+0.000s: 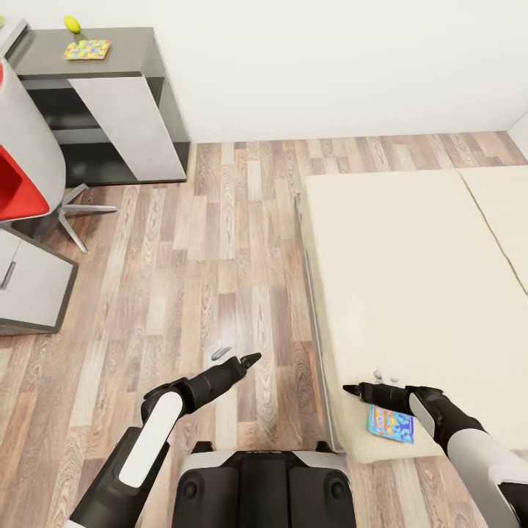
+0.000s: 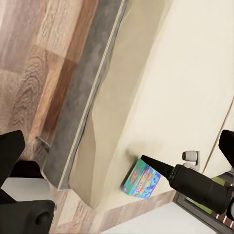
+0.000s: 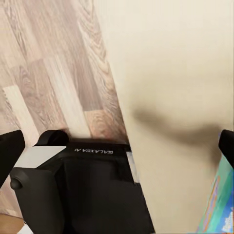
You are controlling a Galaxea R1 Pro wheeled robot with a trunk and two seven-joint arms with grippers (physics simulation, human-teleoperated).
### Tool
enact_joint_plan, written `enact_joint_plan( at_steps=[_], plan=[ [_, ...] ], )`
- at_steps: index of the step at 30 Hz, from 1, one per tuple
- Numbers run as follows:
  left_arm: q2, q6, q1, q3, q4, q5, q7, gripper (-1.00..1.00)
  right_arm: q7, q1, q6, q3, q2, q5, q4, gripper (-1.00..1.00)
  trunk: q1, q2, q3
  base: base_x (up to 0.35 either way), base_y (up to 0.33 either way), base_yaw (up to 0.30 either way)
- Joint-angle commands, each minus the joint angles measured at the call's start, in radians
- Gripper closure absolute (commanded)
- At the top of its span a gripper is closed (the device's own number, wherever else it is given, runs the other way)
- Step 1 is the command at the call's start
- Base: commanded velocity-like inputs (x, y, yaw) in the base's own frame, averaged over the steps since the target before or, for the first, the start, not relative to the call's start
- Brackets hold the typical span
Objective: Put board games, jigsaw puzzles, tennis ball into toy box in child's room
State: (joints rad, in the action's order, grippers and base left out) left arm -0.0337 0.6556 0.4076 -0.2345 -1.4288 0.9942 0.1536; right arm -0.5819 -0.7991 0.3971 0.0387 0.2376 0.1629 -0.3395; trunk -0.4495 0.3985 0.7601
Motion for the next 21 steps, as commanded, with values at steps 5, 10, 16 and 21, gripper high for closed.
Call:
enact_joint_plan(
  at_steps=[5, 10, 16, 21],
  plan=[
    [0.000, 0.003, 0.000, 0.000, -0.001, 0.011, 0.009, -1.00, -0.002, 0.000, 0.010, 0.004, 0.000, 0.006, -0.001, -1.00, -0.001, 0.002, 0.001, 0.000, 0.274, 0.000],
    [0.000, 0.003, 0.000, 0.000, -0.001, 0.011, 0.009, -1.00, -0.002, 0.000, 0.010, 0.004, 0.000, 0.006, -0.001, -1.00, -0.001, 0.002, 0.001, 0.000, 0.281, 0.000],
    [0.000, 0.003, 0.000, 0.000, -0.001, 0.011, 0.009, -1.00, -0.002, 0.000, 0.011, 0.004, 0.000, 0.006, -0.001, -1.00, -0.001, 0.002, 0.001, 0.000, 0.285, 0.000],
    [0.000, 0.003, 0.000, 0.000, -0.001, 0.011, 0.009, -1.00, -0.002, 0.000, 0.011, 0.004, 0.000, 0.006, -0.001, -1.00, -0.001, 0.002, 0.001, 0.000, 0.287, 0.000]
  ],
)
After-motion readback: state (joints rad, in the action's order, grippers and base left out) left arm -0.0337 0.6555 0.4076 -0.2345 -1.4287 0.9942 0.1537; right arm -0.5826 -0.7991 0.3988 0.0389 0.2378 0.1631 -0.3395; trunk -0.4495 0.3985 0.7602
